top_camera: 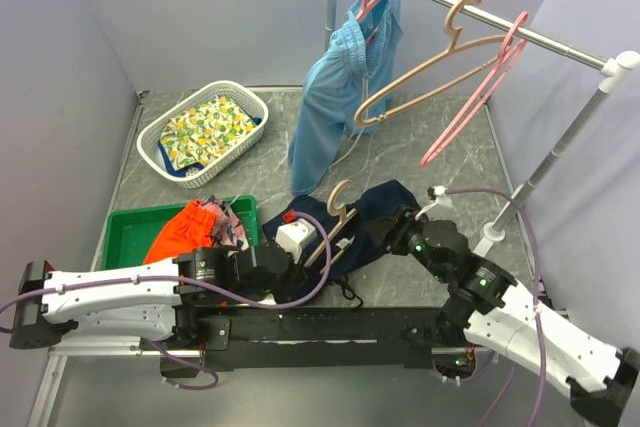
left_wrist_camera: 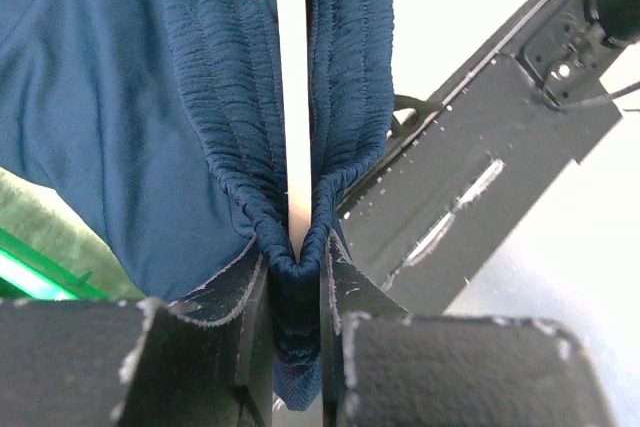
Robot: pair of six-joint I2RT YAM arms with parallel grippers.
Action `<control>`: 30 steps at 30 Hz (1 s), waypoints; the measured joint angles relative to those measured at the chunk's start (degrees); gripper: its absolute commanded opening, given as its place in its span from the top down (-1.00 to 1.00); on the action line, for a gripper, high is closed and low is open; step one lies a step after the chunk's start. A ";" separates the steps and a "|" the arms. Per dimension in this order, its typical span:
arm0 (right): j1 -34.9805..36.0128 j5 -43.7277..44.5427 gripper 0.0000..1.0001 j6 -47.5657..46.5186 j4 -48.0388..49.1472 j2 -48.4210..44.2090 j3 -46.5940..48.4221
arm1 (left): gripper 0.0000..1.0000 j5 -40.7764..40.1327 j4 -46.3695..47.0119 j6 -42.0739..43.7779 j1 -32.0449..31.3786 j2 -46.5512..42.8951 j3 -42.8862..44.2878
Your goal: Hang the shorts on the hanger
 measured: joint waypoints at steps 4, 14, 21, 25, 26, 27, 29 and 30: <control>7.61 5.95 -0.27 -0.39 0.85 5.20 0.44 | 0.98 2.36 -3.04 0.81 0.50 0.00 2.91; 11.52 17.18 1.00 2.84 -4.72 14.97 8.52 | 0.98 2.45 -11.41 3.96 0.52 -0.22 10.34; 11.85 24.48 1.00 6.14 -16.61 13.90 24.68 | 0.98 0.39 -18.05 8.00 0.52 -0.37 20.28; 11.91 26.10 0.85 6.29 -18.10 15.45 28.81 | 0.98 0.13 -20.46 10.49 0.52 -0.61 26.05; 11.91 26.25 0.81 6.38 -18.18 15.87 28.94 | 0.98 -0.02 -21.05 10.82 0.52 -0.66 27.02; 11.91 26.36 0.77 6.40 -18.47 16.48 28.94 | 0.98 -0.26 -22.01 11.06 0.52 -0.66 28.02; 11.91 26.34 0.56 6.38 -18.75 17.00 28.92 | 0.98 -0.83 -24.11 11.34 0.52 -0.59 29.42; 12.02 26.01 0.43 6.14 -18.73 17.55 28.74 | 0.98 -1.20 -25.46 11.28 0.52 -0.44 30.08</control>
